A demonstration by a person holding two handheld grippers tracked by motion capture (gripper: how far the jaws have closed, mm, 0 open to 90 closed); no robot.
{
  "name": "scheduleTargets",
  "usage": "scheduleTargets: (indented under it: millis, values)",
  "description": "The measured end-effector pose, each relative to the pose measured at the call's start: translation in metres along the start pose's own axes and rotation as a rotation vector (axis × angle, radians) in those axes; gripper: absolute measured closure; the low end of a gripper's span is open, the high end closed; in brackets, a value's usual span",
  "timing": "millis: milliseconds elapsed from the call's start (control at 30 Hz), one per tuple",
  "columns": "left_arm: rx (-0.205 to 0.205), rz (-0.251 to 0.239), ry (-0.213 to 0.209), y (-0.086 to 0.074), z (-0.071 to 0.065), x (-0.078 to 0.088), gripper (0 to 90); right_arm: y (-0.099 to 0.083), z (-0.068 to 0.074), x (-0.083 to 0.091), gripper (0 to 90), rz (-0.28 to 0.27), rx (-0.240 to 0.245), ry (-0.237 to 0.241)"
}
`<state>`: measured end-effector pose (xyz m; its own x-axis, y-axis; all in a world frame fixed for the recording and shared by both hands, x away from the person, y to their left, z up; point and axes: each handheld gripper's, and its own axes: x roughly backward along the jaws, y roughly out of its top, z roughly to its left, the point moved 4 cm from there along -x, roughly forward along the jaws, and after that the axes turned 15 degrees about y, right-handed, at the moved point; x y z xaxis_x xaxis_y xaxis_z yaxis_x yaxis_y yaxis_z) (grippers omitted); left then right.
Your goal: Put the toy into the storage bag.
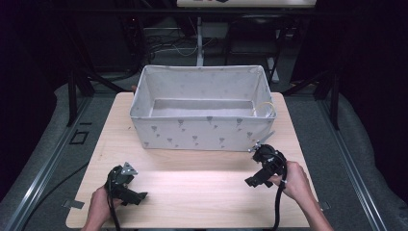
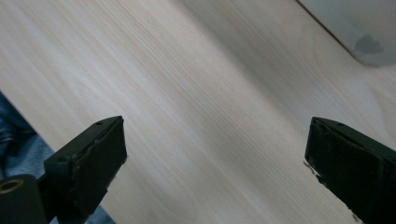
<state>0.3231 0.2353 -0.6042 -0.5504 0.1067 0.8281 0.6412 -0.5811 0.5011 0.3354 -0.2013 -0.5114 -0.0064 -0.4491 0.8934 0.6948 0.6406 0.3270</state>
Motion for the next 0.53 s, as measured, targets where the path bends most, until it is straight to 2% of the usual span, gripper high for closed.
scheduleTargets:
  millis: [67,233,333,533]
  values:
    - [-0.002,-0.002,-0.001,0.000,0.000,0.000,0.3,-0.006,-0.004,-0.007,5.3,0.023,-0.015,-0.022]
    - [-0.001,-0.008,0.000,0.001,0.000,0.001,0.3,-0.017,-0.011,-0.018,5.7,0.073,-0.054,-0.043]
    - [-0.001,-0.007,-0.003,0.002,0.000,0.001,0.3,-0.019,-0.016,-0.022,5.6,0.083,-0.069,-0.065]
    - [0.004,-0.010,0.001,0.002,0.001,0.001,0.3,-0.023,-0.024,-0.030,4.6,0.107,-0.079,-0.077]
